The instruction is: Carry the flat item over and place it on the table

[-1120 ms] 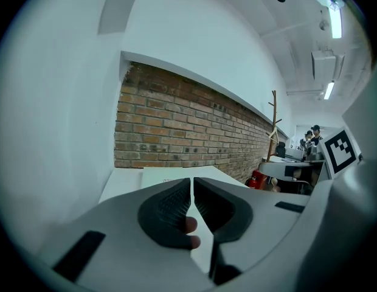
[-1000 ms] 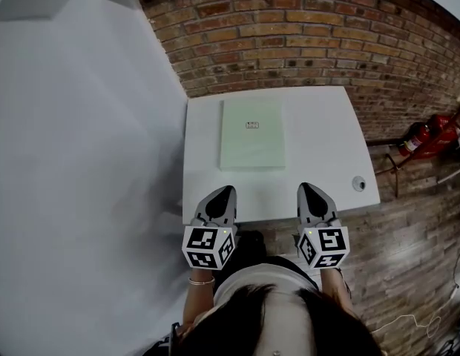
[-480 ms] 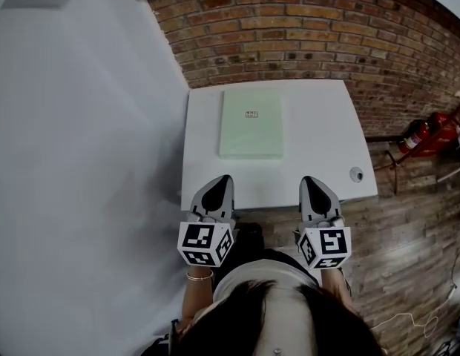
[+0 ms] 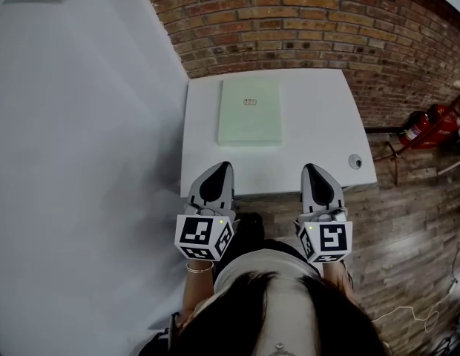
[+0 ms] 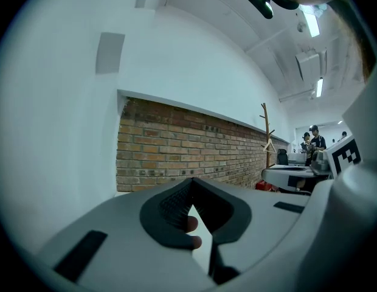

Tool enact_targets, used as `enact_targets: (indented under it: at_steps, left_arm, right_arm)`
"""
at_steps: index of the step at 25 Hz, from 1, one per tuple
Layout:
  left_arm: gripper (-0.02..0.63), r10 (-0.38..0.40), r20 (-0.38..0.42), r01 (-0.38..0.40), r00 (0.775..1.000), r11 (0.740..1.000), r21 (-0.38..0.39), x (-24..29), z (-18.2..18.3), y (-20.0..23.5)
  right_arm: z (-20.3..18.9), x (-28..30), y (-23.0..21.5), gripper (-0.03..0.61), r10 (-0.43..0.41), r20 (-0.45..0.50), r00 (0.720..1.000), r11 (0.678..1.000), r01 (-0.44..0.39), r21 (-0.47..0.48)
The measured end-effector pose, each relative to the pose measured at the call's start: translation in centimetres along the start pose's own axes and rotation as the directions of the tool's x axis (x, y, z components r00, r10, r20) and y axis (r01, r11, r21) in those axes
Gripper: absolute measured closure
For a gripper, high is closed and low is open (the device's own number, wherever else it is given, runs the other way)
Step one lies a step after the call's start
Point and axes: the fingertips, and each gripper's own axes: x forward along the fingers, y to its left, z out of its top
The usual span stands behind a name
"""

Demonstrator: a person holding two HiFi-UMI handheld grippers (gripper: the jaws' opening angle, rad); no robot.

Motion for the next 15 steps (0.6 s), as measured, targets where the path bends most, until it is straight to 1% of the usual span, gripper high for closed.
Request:
enact_targets:
  at_steps: [9, 15]
  left_arm:
    - [0.603, 0.007, 0.045, -0.01, 0.999, 0.999, 0.049, -1.2, 1.6, -1.3]
    - [0.604, 0.005, 0.076, -0.009, 0.997, 0.998, 0.058, -2.1, 2.5, -2.0]
  right_arm:
    - [2.0, -1.8, 0.0, 0.537, -0.002, 0.075, 0.997, 0.999, 0.004, -0.032]
    - [3.2, -3.0, 0.2, 0.537, -0.004, 0.115, 0.993, 0.999, 0.01, -0.052]
